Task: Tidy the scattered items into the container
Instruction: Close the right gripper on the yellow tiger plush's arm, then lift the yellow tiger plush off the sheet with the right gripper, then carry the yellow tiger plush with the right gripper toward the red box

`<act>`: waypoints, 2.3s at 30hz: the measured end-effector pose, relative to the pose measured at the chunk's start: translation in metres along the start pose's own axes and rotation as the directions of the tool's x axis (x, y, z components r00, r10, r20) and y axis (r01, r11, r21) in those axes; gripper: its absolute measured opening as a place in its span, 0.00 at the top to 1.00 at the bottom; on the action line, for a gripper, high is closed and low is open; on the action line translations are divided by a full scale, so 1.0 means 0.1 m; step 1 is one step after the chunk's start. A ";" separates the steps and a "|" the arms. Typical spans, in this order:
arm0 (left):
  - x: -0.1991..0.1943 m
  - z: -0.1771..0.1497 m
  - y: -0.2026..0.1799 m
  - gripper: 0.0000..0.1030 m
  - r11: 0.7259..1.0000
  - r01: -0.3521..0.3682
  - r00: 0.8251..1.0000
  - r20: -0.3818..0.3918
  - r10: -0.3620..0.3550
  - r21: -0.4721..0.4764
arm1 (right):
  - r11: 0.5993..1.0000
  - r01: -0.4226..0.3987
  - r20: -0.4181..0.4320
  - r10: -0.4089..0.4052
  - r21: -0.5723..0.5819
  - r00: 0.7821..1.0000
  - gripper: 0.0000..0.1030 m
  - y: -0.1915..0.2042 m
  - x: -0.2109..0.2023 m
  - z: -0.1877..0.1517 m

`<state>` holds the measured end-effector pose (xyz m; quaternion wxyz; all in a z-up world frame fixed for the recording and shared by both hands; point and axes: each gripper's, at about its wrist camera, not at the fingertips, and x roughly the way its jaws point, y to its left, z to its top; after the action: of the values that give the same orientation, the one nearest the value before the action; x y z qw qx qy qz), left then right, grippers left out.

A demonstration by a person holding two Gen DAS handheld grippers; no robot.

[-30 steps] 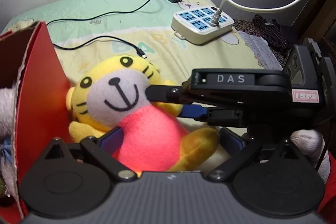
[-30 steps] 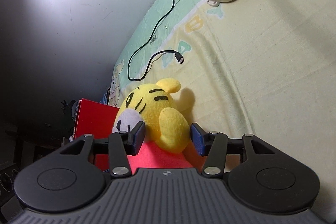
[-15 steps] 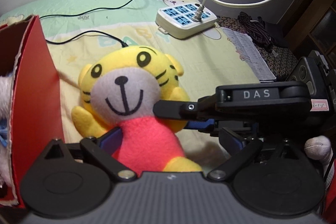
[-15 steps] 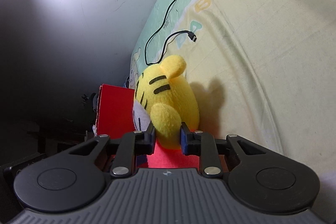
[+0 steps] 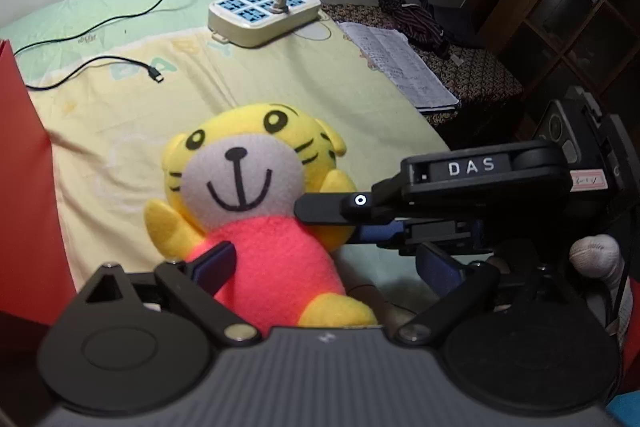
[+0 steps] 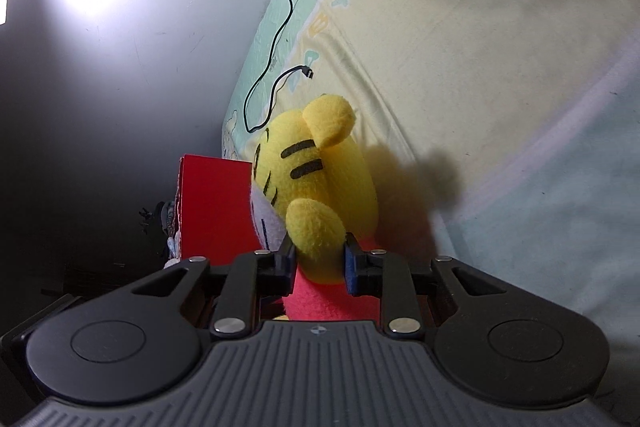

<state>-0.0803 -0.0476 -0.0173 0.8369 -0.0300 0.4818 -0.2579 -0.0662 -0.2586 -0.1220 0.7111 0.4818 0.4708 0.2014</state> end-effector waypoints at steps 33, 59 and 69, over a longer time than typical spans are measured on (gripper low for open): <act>0.42 0.22 0.53 0.08 0.981 -0.015 0.997 -0.071 0.001 -0.196 | 1.000 -0.003 -0.053 0.002 -0.021 0.999 0.43 -0.03 0.43 0.36; -0.31 0.15 -0.01 0.09 0.996 0.067 0.994 0.095 -0.062 -0.057 | 0.981 -0.042 0.077 0.057 -0.189 0.995 0.49 0.48 -0.23 -0.09; -0.86 0.23 0.17 0.09 0.996 0.090 0.972 0.218 -0.083 -0.020 | 0.945 -0.073 0.159 0.130 -0.320 0.979 0.49 0.99 -0.34 -0.25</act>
<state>-0.0896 0.0023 0.0580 0.8720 -0.0913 0.3896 -0.2820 -0.0873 -0.2268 -0.0215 0.8061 0.4031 0.3420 0.2660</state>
